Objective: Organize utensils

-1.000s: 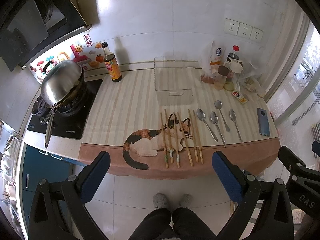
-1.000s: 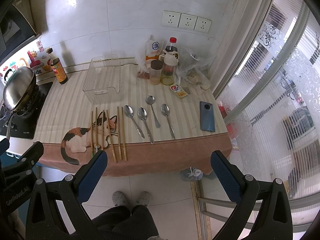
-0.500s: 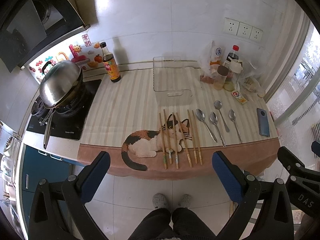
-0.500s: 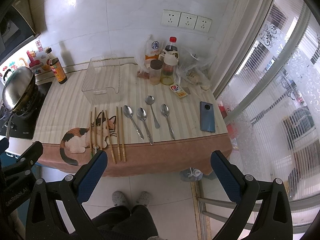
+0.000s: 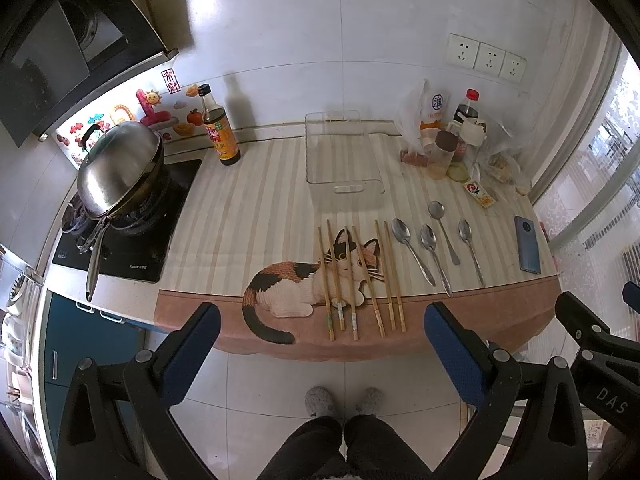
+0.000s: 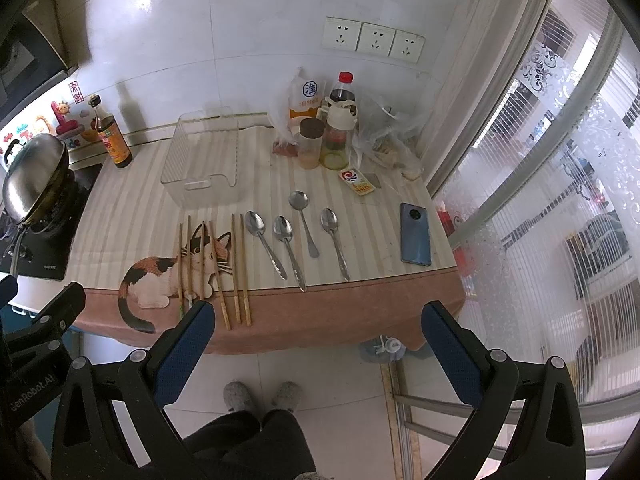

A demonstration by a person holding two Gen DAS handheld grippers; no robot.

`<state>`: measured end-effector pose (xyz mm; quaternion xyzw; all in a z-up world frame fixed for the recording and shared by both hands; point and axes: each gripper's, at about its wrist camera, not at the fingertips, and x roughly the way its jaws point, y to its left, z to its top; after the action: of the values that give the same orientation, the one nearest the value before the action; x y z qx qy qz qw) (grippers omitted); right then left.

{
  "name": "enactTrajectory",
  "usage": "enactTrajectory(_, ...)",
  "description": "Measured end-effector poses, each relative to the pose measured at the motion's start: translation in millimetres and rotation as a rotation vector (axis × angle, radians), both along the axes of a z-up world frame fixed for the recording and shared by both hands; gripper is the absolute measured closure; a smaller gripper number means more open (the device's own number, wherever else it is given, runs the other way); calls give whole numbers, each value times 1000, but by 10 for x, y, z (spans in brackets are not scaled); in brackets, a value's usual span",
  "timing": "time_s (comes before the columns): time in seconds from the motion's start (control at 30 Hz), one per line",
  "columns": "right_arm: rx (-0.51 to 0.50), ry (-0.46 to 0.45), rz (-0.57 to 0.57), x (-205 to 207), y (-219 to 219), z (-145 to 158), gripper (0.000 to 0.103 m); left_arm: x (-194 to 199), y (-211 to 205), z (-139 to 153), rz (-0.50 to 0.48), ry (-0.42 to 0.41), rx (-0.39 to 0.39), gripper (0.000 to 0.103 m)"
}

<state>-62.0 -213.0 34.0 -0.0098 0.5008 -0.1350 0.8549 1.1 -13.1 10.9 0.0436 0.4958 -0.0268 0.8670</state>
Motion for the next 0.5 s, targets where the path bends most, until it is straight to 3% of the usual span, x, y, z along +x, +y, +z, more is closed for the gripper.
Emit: enactTrajectory(0.5,-4,2,-12,78,-43,-45,0,51,-63,-24,-7,5,0,0)
